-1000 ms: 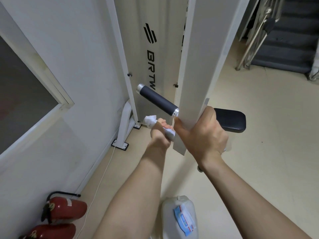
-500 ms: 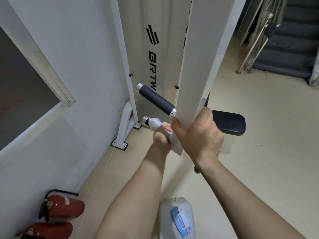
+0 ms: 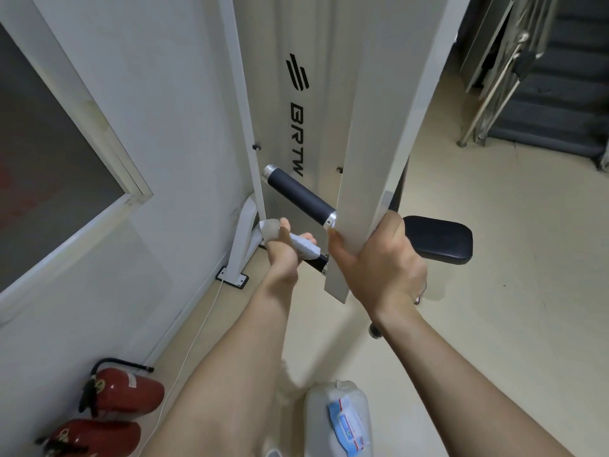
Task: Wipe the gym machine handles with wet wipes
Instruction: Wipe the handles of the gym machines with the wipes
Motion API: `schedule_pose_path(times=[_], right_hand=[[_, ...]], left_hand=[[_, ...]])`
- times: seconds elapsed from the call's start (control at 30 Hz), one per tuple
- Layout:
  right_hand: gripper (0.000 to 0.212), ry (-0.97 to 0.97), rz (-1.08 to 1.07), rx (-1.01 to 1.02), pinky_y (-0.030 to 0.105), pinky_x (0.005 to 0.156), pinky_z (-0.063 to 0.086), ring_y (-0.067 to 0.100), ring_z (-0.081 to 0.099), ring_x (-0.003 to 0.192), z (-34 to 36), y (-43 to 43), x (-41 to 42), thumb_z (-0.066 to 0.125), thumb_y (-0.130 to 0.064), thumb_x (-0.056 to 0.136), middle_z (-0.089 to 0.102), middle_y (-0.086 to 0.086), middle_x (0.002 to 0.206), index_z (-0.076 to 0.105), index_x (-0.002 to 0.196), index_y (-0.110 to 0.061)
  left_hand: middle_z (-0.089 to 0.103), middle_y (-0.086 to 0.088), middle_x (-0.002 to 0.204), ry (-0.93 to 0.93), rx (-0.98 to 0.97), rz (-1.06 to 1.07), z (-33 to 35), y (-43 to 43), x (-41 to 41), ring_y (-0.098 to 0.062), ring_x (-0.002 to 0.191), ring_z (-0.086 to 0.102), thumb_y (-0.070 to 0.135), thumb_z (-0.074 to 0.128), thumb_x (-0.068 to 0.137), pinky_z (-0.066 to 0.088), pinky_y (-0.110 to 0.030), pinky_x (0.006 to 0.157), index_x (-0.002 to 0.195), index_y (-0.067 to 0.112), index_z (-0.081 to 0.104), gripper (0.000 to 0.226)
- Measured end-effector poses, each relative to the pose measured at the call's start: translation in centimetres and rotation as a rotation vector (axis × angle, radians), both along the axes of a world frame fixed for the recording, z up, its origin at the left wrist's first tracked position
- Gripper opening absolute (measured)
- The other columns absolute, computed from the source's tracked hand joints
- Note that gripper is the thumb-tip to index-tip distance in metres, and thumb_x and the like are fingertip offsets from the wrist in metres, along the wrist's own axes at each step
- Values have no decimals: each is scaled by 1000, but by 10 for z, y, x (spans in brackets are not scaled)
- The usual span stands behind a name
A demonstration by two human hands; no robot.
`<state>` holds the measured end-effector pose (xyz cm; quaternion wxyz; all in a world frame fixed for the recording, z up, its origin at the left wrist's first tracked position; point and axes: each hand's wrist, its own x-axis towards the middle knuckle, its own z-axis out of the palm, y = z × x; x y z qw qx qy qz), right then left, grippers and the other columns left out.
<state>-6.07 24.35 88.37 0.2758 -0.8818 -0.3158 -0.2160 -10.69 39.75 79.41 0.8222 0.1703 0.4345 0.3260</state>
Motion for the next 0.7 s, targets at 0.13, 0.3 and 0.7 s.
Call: schedule_pose_path(times=[0.13, 0.3, 0.7], right_hand=[[71, 11, 14, 28, 26, 44, 28, 33, 59, 50, 1, 2, 6, 65, -72, 73, 53, 5, 67, 50, 91, -5], [72, 76, 58, 62, 34, 48, 40, 36, 64, 67, 1, 3, 12, 62, -73, 76, 57, 7, 80, 49, 98, -6], [72, 195, 100, 11, 40, 59, 46, 37, 64, 84, 5, 0, 19, 60, -74, 77, 58, 7, 91, 47, 103, -9]], left_hand=[[70, -16, 113, 358, 272, 73, -25, -30, -6, -30, 95, 72, 35, 38, 106, 61, -31, 62, 110, 11, 62, 34], [75, -18, 95, 566, 395, 128, -23, -23, -21, -29, 79, 77, 9, 53, 95, 60, -26, 60, 73, 6, 68, 26], [66, -2, 83, 558, 540, 213, 13, -26, -55, -14, 71, 66, 20, 69, 92, 60, -27, 70, 87, 11, 61, 13]])
